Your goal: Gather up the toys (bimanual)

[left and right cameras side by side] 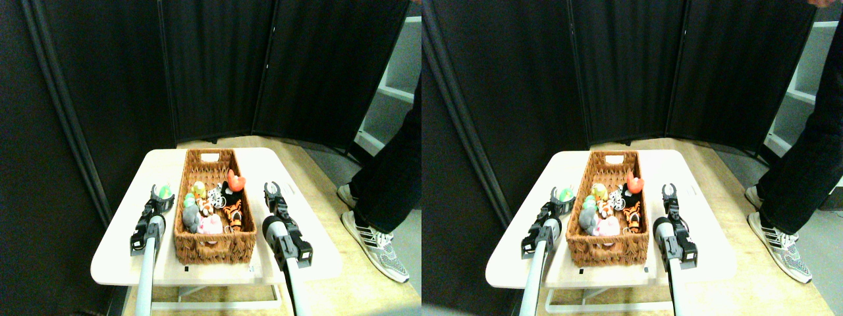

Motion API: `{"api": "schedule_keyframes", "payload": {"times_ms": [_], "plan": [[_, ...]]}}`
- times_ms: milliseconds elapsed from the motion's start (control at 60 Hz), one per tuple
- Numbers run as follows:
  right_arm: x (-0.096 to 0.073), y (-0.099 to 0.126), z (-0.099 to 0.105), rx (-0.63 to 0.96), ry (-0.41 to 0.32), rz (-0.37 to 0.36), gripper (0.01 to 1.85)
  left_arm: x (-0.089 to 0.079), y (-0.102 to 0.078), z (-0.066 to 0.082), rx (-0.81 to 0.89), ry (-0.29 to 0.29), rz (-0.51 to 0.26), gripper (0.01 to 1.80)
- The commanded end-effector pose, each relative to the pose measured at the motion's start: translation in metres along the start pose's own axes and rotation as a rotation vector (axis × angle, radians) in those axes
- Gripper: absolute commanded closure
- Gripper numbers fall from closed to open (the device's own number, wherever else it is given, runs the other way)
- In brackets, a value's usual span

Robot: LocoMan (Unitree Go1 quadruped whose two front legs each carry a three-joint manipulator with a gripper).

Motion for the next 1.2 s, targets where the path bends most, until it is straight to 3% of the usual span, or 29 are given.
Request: {"api": "schedule_keyframes", "payload": {"times_ms": [17,217,350,433,500,600,800,967,1200], "plan": [[0.002,0.004,0.000,-0.011,-0.008,0.036,1.80,0.005,-0.008,-0.003,-0.001,-0.014,-0.041,1.17],[0.004,0.004,0.000,-0.015,-0.014,0.032,1.80,0.012,-0.010,-0.007,0.006,0.007,-0.046,1.15],[0.005,0.004,0.001,-0.011,-0.004,0.037,1.79,0.016,-0.008,-0.007,-0.007,-0.010,-0.027,1.17],[0.005,0.005,0.002,-0.030,0.003,0.037,1.78,0.021,-0.003,-0.005,-0.023,-0.016,-0.036,1.37],[0.006,0.005,0.004,-0.014,0.002,0.042,1.80,0.022,-0.002,-0.005,-0.005,-0.039,-0.049,1.79],[0.007,0.005,0.005,-0.006,-0.007,0.044,1.81,0.020,-0.004,-0.004,0.035,-0.066,-0.051,1.80],[0.008,0.005,0.007,-0.017,-0.025,0.052,1.81,0.012,-0.014,0.003,0.122,-0.037,-0.072,1.80],[0.008,0.006,0.007,-0.014,-0.026,0.046,1.80,-0.005,-0.039,0.009,0.186,-0.008,-0.116,1.80],[0.005,0.007,0.008,0.012,-0.032,0.050,1.80,-0.023,-0.088,0.013,0.185,0.076,-0.190,1.80]]}}
